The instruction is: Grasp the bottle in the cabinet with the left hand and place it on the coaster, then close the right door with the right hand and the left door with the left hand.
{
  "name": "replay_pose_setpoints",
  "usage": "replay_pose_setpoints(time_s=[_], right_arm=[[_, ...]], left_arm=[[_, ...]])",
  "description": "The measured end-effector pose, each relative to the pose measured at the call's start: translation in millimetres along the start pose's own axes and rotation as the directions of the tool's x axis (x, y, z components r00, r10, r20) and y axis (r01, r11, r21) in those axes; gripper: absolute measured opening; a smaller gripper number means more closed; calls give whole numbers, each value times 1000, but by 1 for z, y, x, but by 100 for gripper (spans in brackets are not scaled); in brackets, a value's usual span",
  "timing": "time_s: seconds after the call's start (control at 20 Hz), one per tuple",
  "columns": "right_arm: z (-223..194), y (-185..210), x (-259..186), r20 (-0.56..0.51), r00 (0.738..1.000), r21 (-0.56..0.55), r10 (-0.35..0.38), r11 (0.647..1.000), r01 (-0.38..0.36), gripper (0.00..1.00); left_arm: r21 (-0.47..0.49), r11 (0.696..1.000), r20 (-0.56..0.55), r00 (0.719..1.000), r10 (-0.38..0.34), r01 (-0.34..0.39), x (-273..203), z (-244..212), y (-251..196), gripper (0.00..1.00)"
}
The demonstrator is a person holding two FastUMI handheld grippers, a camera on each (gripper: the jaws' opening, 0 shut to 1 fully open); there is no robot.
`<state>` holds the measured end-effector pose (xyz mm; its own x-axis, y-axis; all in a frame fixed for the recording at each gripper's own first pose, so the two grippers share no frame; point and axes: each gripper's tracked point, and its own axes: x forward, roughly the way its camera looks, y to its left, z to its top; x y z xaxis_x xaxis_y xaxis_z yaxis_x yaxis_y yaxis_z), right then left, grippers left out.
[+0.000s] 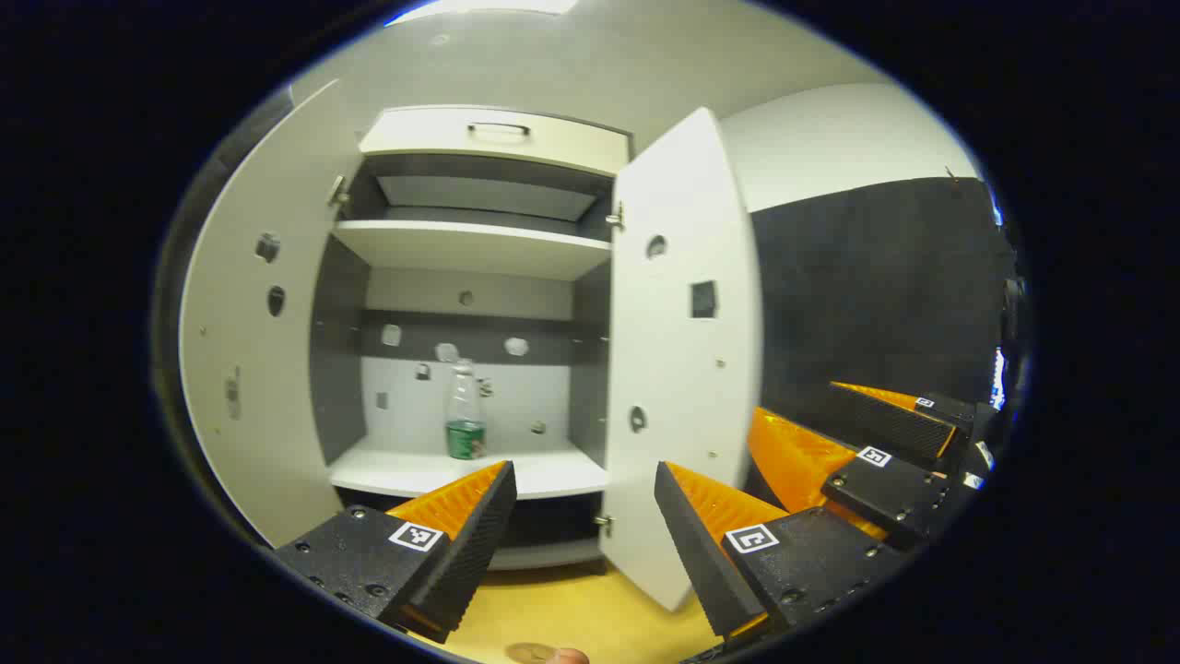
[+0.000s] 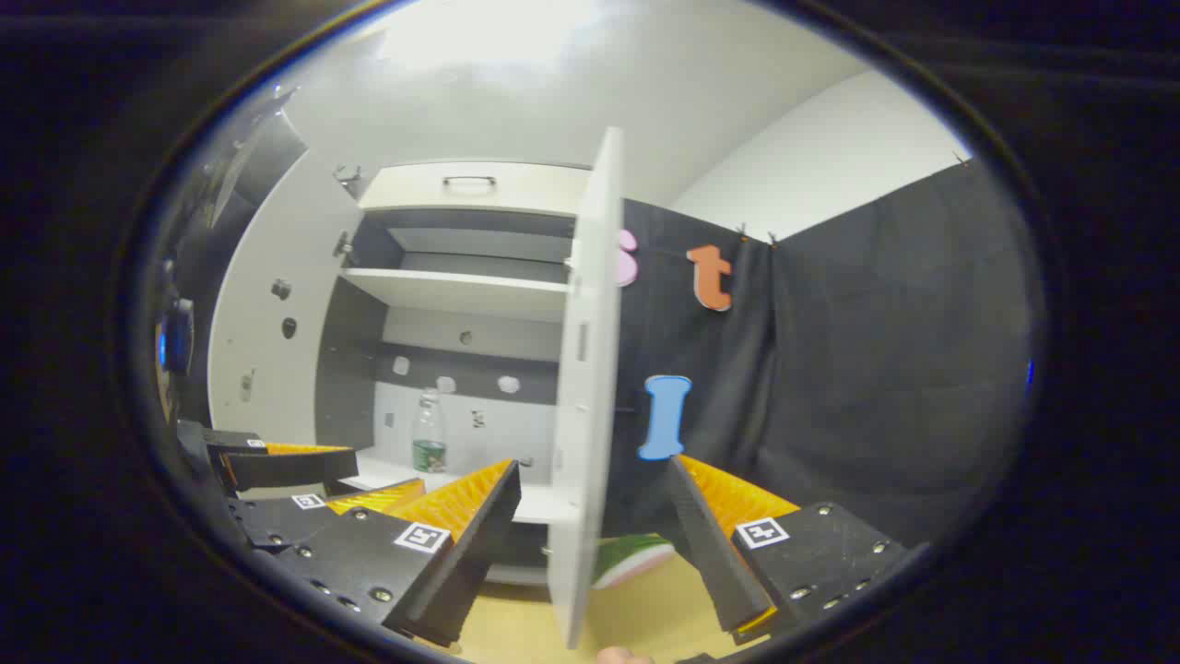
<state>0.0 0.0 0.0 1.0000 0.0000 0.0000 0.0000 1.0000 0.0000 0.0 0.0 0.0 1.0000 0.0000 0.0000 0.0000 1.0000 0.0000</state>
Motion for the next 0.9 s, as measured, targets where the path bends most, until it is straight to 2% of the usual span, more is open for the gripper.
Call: replay_pose_setpoints(time_s=[0.05,0.1,0.25,0.35,0.4,0.9], right_arm=[[4,12,4,6,1000,3,16,1000,-16,96],[8,21,8,7,1000,10,29,1000,-29,96],[14,40,21,12,999,15,52,999,-52,95],[16,48,25,18,997,12,72,997,-73,97],[15,51,29,15,997,10,80,997,-80,95],[14,56,29,-2,996,5,91,996,-91,95]], left_arm=[[8,999,14,999,31,-31,-2,7,18,91],[6,998,22,998,56,-56,-10,14,22,95],[-5,992,35,992,123,-123,-27,24,56,95],[3,987,47,986,162,-163,-23,28,70,95],[6,985,49,984,174,-174,-23,29,72,95],[-13,983,43,982,183,-182,-21,28,71,95]])
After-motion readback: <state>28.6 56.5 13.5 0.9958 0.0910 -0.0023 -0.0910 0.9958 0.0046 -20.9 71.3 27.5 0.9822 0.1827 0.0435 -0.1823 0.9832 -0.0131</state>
